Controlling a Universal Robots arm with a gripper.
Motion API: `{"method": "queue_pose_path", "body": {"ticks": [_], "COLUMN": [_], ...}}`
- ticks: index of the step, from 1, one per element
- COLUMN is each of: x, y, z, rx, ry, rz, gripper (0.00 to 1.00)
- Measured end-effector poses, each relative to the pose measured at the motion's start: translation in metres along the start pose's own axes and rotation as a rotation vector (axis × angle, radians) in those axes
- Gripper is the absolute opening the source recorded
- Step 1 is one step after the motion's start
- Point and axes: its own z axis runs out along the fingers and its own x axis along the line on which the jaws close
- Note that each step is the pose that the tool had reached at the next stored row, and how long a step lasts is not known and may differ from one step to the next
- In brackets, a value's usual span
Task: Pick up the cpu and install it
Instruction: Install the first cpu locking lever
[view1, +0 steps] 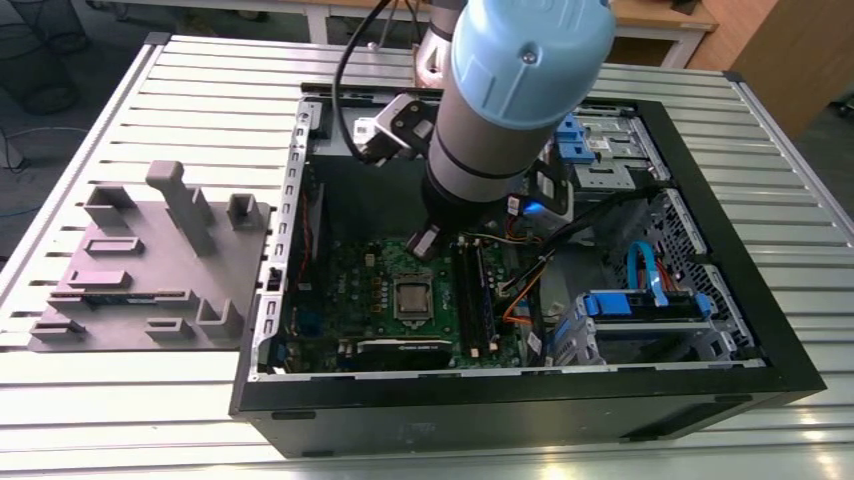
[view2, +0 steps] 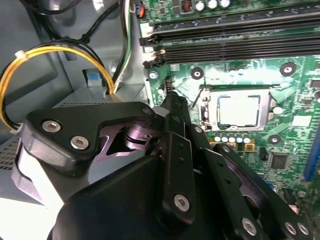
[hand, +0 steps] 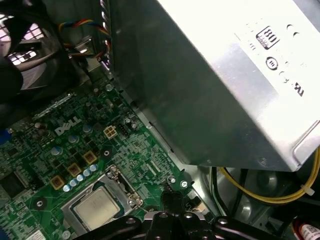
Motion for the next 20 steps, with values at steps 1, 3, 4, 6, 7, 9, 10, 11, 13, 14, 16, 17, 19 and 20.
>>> {"method": "queue_pose_path", "body": {"ticks": [1,3,4,6,7,9,10,11,13,14,16,17,19,20], "x": [0.0015,0.0048,0.0064,0.0099,0.0117,0.0154,0.0174,0.0194,0.0217,0.0217,0.0218,0.0218,0.0217,0.0218], "y": [-0.001,-0.0032,-0.0044,-0.0069,-0.0082,-0.011,-0.0126,-0.0142,-0.0159,-0.0159,-0.0159,-0.016,-0.016,-0.016], "z": [-0.0005,-0.0016,-0.0022,-0.0034,-0.004,-0.0052,-0.0059,-0.0065,-0.0071,-0.0071,-0.0072,-0.0071,-0.0071,-0.0072], "rx": [0.0004,0.0008,0.001,0.0013,0.0013,0.0015,0.0015,0.0016,0.0016,0.0017,0.0019,0.0019,0.0019,0.002], "ry": [0.0006,0.0011,0.0013,0.0017,0.0017,0.0019,0.002,0.002,0.0025,0.0026,0.0029,0.0029,0.003,0.0031], "rz": [0.0,0.0,0.0,0.0,0.0,0.0,0.0,0.0,0.0,0.0,0.0,0.0,0.0,0.0], "gripper": [0.11,0.11,0.11,0.11,0.11,0.11,0.11,0.11,0.11,0.11,0.11,0.11,0.11,0.11]}}
